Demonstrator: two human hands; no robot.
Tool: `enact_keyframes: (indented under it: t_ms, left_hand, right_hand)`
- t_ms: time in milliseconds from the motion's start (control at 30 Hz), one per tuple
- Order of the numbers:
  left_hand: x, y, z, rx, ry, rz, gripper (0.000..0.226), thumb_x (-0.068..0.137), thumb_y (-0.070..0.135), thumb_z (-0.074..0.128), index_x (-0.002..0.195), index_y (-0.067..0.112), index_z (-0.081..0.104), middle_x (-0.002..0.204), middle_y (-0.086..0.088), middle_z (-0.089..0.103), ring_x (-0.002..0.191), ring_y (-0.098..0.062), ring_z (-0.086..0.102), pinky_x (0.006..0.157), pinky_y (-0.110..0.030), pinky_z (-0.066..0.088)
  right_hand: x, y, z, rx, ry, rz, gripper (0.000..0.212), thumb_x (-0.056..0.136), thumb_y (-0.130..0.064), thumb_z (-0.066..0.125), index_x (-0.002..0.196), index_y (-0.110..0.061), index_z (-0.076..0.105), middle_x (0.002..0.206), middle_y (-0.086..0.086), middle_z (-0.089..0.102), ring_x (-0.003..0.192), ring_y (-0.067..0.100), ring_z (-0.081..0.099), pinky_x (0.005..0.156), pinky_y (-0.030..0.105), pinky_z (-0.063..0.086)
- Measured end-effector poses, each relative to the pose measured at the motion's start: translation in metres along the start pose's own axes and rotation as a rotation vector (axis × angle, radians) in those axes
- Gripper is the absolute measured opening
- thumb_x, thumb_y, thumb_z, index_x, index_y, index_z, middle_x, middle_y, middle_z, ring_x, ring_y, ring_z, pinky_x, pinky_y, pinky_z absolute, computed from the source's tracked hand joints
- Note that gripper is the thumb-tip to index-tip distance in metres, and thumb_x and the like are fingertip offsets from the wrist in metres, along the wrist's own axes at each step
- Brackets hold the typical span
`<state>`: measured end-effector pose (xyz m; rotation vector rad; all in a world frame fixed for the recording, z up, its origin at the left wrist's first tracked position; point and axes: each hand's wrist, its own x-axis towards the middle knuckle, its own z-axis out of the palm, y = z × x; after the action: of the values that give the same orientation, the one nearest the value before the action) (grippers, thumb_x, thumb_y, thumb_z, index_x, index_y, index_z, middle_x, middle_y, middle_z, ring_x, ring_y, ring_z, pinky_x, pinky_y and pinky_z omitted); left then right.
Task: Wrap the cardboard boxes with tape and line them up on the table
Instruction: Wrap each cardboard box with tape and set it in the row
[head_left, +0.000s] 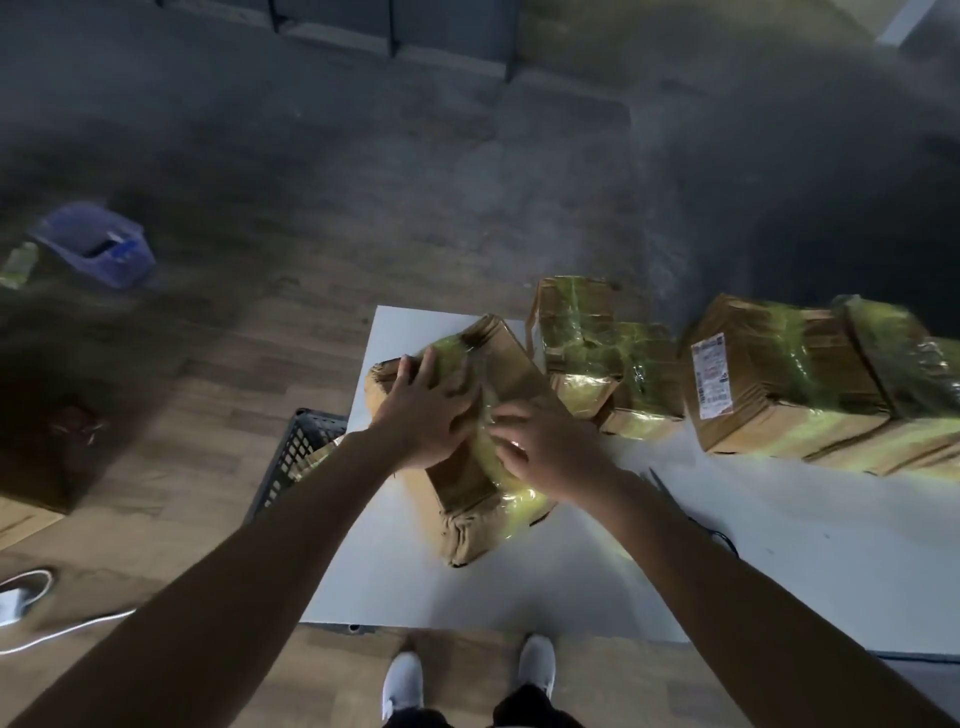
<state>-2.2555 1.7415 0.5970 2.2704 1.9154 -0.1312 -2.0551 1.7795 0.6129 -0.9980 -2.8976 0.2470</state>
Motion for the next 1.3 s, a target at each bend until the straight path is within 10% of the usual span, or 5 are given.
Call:
enact_keyframes:
  t_ms: [200,567,833,1100,1300]
  left_hand:
    - [-0.038,0.027,-0.002,-0.445,0.512,-0.671,0.06,0.091,0.027,0.06,0.143,0.007,0.037,0.154,-0.019,0.027,0.143,-0.035,0.022,0.113,-0.054,0.027]
    - [-0.007,-0.003,-0.007,-1.228,0.388,-0.983,0.04,0.084,0.017,0.071,0.12,0.009,0.057,0.101,-0.015,0.066,0.09,-0.036,0.067,0.078,-0.052,0.057]
    - [0.055,-0.052,-0.012,-0.985,0.434,-0.826,0.027,0.089,0.026,0.065,0.114,0.017,0.062,0.09,-0.001,0.067,0.07,-0.01,0.059,0.051,-0.021,0.042]
    - [0.083,-0.02,-0.032,-0.347,0.646,-0.436,0.04,0.093,0.023,0.052,0.128,0.005,0.058,0.13,-0.02,0.055,0.118,-0.04,0.05,0.097,-0.049,0.043]
    - [0.076,-0.002,-0.003,0.009,0.028,0.007,0.111,0.073,0.086,0.039,0.155,0.022,-0.001,0.159,-0.002,-0.011,0.145,-0.018,-0.013,0.117,-0.043,-0.004]
  right_hand:
    - [0.004,0.016,-0.005,0.139,0.056,0.375,0.063,0.084,-0.053,0.063,0.135,-0.02,0.047,0.122,0.011,0.051,0.112,0.029,0.05,0.087,0.037,0.047]
    - [0.041,0.028,-0.007,0.429,0.092,0.337,0.047,0.099,-0.014,0.046,0.144,-0.006,0.037,0.127,0.015,0.055,0.117,0.027,0.052,0.093,0.028,0.041]
    - [0.079,0.055,-0.014,0.361,0.083,0.253,0.034,0.096,-0.014,0.049,0.129,-0.008,0.05,0.118,0.011,0.056,0.101,0.024,0.058,0.076,0.025,0.042]
    - [0.083,0.085,-0.016,0.389,0.142,0.215,0.021,0.094,-0.013,0.054,0.113,-0.008,0.061,0.108,0.008,0.059,0.097,0.02,0.059,0.075,0.025,0.043]
    - [0.07,0.1,-0.012,0.379,0.212,0.318,0.031,0.092,-0.005,0.054,0.122,-0.004,0.06,0.119,0.013,0.06,0.11,0.025,0.056,0.088,0.026,0.043]
